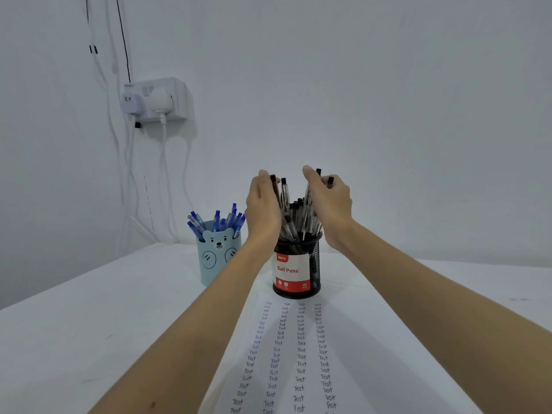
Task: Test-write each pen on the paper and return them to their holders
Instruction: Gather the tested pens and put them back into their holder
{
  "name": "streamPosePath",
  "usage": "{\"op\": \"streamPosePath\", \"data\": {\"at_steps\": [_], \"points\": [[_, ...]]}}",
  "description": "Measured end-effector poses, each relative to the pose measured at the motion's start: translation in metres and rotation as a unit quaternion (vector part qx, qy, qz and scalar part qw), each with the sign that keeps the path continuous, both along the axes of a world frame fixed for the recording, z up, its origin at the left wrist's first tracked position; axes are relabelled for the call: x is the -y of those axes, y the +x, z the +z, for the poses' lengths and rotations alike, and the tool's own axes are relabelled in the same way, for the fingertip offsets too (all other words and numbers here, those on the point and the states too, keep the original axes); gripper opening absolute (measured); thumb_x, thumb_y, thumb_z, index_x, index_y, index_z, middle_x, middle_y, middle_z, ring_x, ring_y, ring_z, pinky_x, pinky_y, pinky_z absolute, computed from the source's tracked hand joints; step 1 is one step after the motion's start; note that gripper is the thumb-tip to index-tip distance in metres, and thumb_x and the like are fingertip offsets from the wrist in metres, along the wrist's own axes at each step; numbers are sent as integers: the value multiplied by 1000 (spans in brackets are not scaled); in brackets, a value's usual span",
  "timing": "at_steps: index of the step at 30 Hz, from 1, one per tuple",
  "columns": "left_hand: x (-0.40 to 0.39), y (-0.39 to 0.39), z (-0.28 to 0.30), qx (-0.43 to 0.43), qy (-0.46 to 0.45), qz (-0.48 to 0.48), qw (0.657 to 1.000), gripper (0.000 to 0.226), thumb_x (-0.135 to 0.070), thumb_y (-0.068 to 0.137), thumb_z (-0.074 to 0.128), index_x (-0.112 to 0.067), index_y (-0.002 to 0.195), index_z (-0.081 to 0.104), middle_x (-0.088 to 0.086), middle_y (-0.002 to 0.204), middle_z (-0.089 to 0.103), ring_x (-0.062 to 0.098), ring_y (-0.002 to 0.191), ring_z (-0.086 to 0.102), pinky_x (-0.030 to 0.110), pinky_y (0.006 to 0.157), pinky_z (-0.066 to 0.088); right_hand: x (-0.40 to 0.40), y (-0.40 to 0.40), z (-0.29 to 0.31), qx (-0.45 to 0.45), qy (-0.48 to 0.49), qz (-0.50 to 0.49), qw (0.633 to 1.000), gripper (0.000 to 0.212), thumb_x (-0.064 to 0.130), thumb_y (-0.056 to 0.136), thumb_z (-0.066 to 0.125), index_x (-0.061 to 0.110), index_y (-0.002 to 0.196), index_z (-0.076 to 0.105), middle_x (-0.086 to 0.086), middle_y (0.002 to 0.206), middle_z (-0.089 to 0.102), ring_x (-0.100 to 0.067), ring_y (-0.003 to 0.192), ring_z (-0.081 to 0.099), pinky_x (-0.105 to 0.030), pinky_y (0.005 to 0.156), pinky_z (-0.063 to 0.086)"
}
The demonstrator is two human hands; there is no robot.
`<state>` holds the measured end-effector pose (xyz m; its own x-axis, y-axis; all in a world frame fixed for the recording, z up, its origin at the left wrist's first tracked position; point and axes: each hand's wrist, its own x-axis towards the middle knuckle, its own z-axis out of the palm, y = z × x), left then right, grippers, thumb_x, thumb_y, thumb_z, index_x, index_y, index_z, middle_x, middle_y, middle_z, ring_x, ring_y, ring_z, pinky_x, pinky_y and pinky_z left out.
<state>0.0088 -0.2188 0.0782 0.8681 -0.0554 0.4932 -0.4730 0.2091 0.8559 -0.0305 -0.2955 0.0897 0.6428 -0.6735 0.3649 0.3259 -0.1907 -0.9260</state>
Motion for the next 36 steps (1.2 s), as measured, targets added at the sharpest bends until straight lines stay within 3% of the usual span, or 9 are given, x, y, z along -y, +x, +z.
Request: {"op": "streamPosePath", "data": {"at_steps": [3,6,9,11,14,18,26,31,36], "points": [[-6,1,-2,76,45,-12,996,29,-38,102,23,-39,121,45,-21,98,51,-13,86,50,13,76,43,-1,3,-9,-29,13,19,999,32,40,86,61,16,71,46,1,69,51,-15,63,50,-29,61,43],[-4,0,0,46,76,-73,993,42,-59,95,21,-43,111,56,-5,125,55,14,118,51,39,103,40,0,8,-12,-36,37,44,998,21,30,78,68,13,76,55,-6,75,61,-21,67,58,-33,67,51],[-12,3,-1,32,67,-136,988,26,-47,90,51,-37,114,55,-3,114,54,16,106,54,37,91,47,9,4,-10,-42,61,117,990,7,7,73,62,6,74,55,-9,67,56,-23,58,53,-29,57,44],[-24,10,-2,7,62,-219,974,47,-22,77,62,-38,118,47,2,99,53,17,86,56,31,74,47,21,1,-10,-72,15,167,983,9,-7,72,58,1,69,56,-13,67,56,-24,62,53,-31,61,43],[-38,22,-8,-11,137,-273,952,92,7,65,63,-41,133,23,9,89,62,20,80,62,33,84,47,30,0,-10,-148,-106,180,967,25,-16,67,62,-13,92,64,-21,88,64,-28,83,58,-36,83,47],[-44,28,-15,0,259,-196,946,118,2,73,75,-45,144,-8,13,137,48,26,120,52,39,107,35,26,3,-11,-159,-125,127,971,32,-12,62,75,-9,92,66,-21,94,67,-27,88,60,-38,88,49],[-34,28,-5,78,231,-62,968,99,-19,74,79,-29,145,11,8,142,41,24,131,40,34,106,34,21,5,6,-113,-100,93,984,23,-9,68,73,0,85,60,-15,86,62,-28,85,60,-34,78,52],[-31,21,9,77,260,-111,956,76,-2,80,67,-35,136,27,7,112,60,20,87,63,30,74,53,15,10,12,-143,-95,71,983,22,2,77,66,5,94,53,-9,83,54,-21,73,52,-27,56,41],[-29,15,8,2,182,-155,971,48,-7,89,41,-34,129,41,3,101,56,20,94,54,38,89,46,14,7,8,-82,-58,55,993,39,11,75,70,11,108,49,-2,89,54,-15,72,52,-26,57,39]]}}
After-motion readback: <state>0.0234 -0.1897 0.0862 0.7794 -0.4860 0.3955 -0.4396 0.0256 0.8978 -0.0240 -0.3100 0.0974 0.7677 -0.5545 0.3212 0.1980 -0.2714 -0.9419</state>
